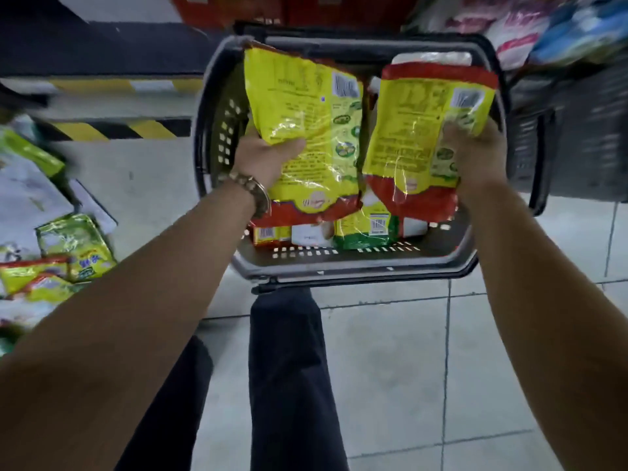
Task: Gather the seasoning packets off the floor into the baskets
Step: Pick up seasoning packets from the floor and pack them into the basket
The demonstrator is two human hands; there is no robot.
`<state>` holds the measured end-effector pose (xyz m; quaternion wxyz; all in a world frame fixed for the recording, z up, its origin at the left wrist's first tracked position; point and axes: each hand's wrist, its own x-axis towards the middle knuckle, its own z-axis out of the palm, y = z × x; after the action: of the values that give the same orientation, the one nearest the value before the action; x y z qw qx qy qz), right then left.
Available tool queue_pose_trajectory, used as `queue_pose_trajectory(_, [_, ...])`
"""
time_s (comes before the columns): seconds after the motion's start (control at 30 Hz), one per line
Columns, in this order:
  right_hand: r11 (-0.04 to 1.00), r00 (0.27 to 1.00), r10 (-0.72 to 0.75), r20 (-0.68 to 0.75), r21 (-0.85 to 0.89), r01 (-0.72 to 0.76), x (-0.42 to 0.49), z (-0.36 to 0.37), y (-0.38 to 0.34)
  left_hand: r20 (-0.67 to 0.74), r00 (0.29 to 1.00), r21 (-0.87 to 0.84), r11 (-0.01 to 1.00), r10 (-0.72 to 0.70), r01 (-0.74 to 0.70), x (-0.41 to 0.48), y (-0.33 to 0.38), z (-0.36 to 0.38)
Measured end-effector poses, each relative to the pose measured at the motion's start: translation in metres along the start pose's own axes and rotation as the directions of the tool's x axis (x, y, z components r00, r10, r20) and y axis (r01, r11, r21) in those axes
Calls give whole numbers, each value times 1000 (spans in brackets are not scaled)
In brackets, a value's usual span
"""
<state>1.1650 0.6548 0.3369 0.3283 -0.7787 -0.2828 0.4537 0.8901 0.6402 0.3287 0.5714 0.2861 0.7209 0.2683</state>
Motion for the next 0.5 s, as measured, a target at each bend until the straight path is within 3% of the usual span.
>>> queue_pose_trajectory(0.1, [992, 991, -27, -132, -127, 10, 32, 28, 4, -100, 995, 88, 996, 1, 8, 30, -8, 10])
queue_pose_trajectory(0.17, [912, 966, -134, -222, -408, 33, 32, 43, 10, -171, 985, 202, 979, 11, 25, 38, -16, 12])
queue_pose_trajectory(0.2, [810, 955, -218, -204, -583, 60, 27, 51, 13, -203, 979, 291, 956, 30, 31, 37, -19, 14])
queue_pose_trajectory(0.27, [594, 943, -333, -5, -778, 206, 16, 62, 18, -197, 975, 470, 883, 102, 2, 33, -21, 21])
queue_pose_trajectory(0.37, [448, 938, -191, 290, -824, 346, 26, 73, 23, -10, 983, 726, 678, 181, -117, 32, -23, 30])
queue_pose_trajectory(0.43, [415, 938, -91, 334, -843, 341, 38, 78, 25, 58, 991, 816, 566, 121, -117, 36, -23, 32])
queue_pose_trajectory(0.5, [367, 941, -80, 329, -868, 334, 42, 83, 28, 68, 995, 844, 529, 68, -94, 39, -24, 35])
